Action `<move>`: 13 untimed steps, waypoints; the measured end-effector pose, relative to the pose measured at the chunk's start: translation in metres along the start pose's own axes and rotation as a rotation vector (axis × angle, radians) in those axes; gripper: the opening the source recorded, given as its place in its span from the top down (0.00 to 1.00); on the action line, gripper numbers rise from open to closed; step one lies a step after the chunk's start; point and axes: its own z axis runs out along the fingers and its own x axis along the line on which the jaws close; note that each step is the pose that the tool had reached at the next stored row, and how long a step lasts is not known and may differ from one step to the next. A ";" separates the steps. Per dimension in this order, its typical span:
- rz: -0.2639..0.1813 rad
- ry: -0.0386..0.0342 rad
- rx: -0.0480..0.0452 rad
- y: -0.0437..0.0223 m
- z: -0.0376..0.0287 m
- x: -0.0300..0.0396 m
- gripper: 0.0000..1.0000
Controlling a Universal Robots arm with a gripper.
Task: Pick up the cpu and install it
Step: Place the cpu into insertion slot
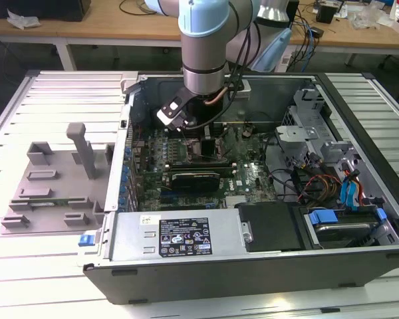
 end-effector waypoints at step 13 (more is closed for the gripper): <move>0.000 -0.0003 0.0002 0.0009 -0.0121 -0.0005 0.69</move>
